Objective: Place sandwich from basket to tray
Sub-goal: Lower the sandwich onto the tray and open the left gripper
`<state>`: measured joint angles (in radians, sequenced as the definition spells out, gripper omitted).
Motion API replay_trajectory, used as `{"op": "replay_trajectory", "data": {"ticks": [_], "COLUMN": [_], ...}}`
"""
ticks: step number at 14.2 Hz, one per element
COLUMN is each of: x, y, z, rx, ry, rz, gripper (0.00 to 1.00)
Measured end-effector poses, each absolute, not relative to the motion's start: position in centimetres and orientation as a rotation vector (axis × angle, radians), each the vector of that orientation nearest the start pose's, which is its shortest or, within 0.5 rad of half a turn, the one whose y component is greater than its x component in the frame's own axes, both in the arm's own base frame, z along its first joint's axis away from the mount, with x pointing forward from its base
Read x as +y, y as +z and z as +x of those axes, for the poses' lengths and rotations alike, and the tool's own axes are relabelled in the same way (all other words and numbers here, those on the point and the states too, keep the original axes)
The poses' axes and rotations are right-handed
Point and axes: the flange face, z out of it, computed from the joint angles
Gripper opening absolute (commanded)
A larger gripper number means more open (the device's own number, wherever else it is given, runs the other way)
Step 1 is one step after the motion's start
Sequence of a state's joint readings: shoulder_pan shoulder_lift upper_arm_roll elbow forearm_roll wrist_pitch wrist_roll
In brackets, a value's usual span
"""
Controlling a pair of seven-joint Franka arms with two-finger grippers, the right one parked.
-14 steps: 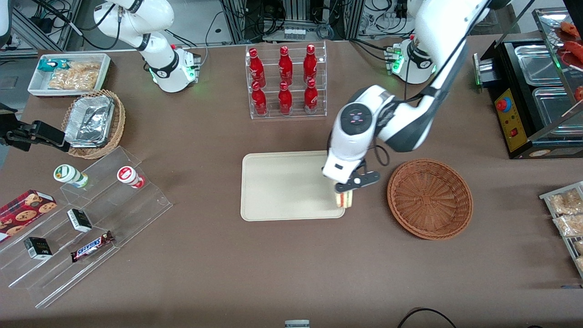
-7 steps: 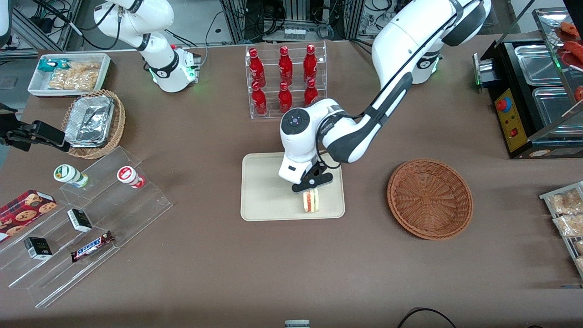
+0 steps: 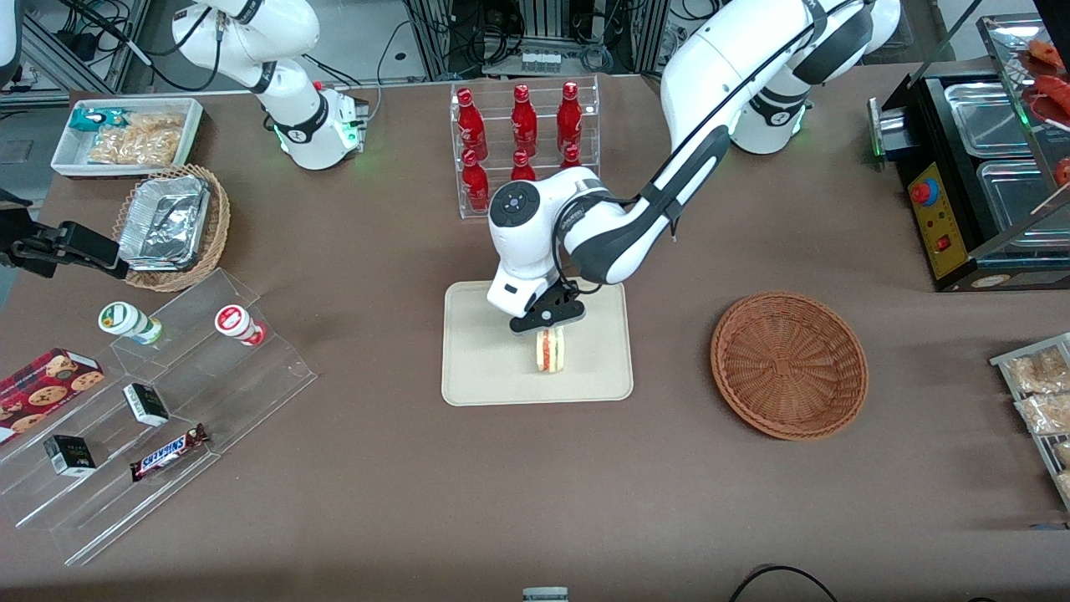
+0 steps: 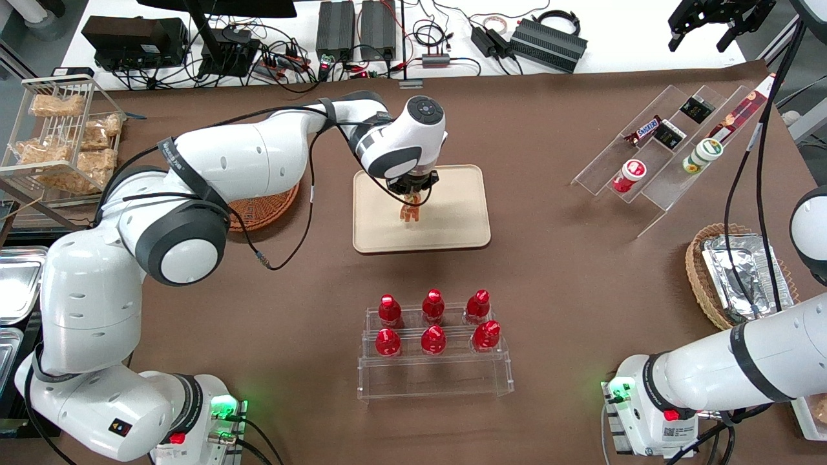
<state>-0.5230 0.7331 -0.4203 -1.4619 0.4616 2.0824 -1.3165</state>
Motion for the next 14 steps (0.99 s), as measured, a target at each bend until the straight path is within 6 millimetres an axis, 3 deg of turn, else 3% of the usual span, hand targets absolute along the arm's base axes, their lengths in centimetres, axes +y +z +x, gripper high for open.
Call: {"op": "replay_trajectory", "data": {"ticks": [7,8,10,11,13,14], "x": [-54.5,-54.7,-54.7,-54.7,-54.7,-54.7], "y": [27.4,27.3,26.9,26.6,26.1,26.0], "z": [47.5,47.6,47.8,47.7,47.7,47.7], "rx": [-0.339,-0.342,-0.344,-0.344,-0.344,-0.344], "ry": [-0.129,-0.127,-0.120,-0.114,-0.105,-0.103], "rz": [-3.064,-3.067,-3.066,-3.063,-3.060,-3.059], "gripper": [0.20,0.28,0.54,0.82,0.99,0.99]}}
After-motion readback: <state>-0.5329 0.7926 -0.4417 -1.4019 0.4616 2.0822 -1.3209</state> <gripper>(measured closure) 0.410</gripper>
